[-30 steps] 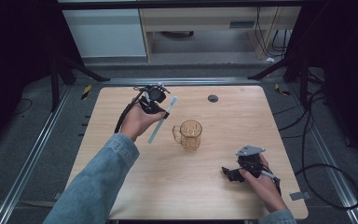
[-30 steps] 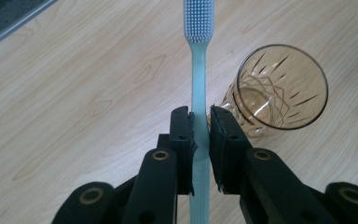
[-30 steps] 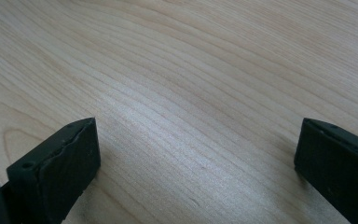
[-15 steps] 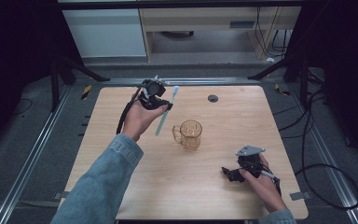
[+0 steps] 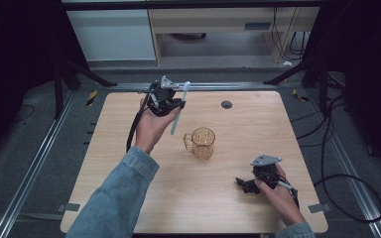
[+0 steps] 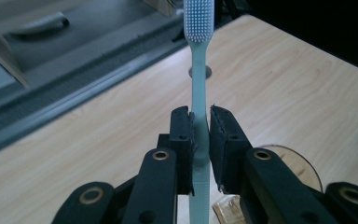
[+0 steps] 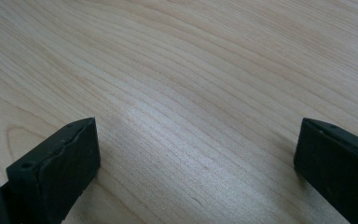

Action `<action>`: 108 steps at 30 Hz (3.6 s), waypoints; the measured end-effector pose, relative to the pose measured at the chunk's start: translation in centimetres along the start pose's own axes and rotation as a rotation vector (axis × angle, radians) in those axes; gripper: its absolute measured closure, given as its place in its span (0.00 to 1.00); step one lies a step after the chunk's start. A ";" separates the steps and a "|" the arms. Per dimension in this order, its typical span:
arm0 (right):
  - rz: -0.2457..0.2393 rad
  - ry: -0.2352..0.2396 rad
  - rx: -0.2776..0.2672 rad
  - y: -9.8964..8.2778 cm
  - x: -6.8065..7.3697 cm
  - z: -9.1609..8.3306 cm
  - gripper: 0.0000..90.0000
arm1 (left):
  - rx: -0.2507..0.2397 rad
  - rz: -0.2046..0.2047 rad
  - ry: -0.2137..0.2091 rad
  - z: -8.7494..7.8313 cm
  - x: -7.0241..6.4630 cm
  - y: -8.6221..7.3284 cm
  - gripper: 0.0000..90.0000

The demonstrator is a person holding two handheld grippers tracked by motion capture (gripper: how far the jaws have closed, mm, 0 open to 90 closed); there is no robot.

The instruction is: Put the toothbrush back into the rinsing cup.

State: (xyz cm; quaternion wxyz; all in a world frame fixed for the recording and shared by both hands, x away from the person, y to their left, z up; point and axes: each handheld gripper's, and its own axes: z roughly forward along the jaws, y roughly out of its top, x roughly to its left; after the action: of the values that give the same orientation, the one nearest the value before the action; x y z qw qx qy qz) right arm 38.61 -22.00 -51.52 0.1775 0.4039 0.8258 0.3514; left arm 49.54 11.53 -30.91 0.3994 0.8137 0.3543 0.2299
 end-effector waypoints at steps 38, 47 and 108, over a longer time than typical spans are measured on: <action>-0.006 0.009 0.002 0.0 0.1 0.0 0.01 | -0.357 -0.006 0.060 -2.0 -1.9 -1.3 0.88; -0.006 0.011 0.002 0.0 0.1 0.0 0.01 | -0.409 -0.026 0.053 -1.9 -2.2 -2.1 0.88; -0.011 0.015 0.003 0.0 0.1 0.0 0.01 | -0.597 -0.101 0.049 1.5 -4.1 -9.2 0.88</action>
State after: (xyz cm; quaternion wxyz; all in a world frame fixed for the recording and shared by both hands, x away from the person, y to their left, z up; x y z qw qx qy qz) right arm 38.54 -21.92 -51.49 0.1725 0.3970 0.8298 0.3523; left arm 44.27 11.66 -39.57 0.6233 0.6358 0.3207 0.3231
